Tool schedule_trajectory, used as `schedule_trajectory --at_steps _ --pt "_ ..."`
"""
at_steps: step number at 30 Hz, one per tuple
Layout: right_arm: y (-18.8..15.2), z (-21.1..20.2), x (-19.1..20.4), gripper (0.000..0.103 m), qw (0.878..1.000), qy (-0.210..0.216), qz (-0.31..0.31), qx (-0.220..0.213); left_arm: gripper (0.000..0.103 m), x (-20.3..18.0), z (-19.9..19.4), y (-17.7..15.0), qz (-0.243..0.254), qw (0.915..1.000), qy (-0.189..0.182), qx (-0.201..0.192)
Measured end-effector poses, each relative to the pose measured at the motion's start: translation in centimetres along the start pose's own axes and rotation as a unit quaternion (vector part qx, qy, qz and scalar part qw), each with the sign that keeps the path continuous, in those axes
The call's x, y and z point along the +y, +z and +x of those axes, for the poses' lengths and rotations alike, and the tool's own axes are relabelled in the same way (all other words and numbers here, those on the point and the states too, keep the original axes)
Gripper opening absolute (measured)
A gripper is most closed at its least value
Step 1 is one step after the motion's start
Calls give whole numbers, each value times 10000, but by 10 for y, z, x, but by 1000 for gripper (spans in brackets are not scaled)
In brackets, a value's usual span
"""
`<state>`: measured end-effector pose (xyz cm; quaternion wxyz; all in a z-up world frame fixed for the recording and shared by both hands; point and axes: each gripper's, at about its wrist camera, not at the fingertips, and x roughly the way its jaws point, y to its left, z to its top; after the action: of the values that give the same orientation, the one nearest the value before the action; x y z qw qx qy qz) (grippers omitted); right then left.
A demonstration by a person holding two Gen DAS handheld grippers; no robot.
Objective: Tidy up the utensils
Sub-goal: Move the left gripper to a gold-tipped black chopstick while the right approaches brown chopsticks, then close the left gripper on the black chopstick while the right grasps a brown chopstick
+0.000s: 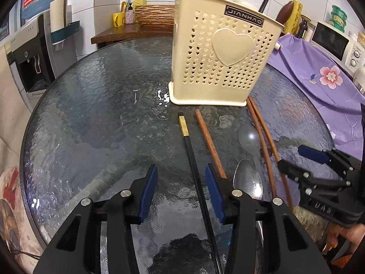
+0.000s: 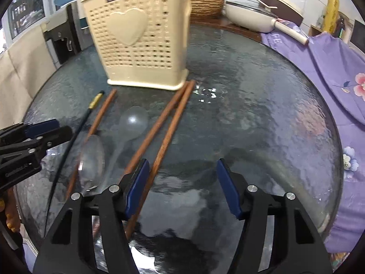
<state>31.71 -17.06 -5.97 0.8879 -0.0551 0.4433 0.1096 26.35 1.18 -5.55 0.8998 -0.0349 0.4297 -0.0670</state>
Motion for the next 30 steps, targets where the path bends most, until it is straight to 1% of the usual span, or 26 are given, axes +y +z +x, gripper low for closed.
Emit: schedule_trajectory --at_steps 4,7,9,12,14,15,17,19,21,23,27,30 --pt "2 0 -9 60 10000 -24 56 58 39 -2 4 0 10 10000 -2 54" --pt "6 3 -13 51 9999 21 121 85 36 -2 9 1 0 9999 -13 99" --pt "11 6 -11 49 9998 77 145 86 35 -4 11 2 42 9999 19 96" --pt "20 14 -7 46 9998 87 131 128 31 -7 15 7 67 9999 42 97" --pt "26 17 -4 41 9998 84 131 122 29 -7 17 10 56 9999 49 105" --pt "29 19 -2 41 9998 64 118 113 28 -8 19 12 57 9999 56 108" --pt "35 25 -2 38 9998 37 183 95 27 -9 24 18 77 9999 81 116" --pt "41 32 -5 32 9994 88 322 95 23 -9 28 24 63 9998 87 138" --pt "48 39 -10 30 9990 107 429 73 21 -9 33 31 58 9998 99 161" --pt "55 46 -12 25 9988 69 477 56 19 -8 38 37 45 9997 161 153" --pt "68 56 -15 24 9985 96 541 39 14 -8 41 42 28 9997 181 159" --pt "75 62 -16 22 9984 56 557 -2 14 -8 43 44 44 9997 184 170"
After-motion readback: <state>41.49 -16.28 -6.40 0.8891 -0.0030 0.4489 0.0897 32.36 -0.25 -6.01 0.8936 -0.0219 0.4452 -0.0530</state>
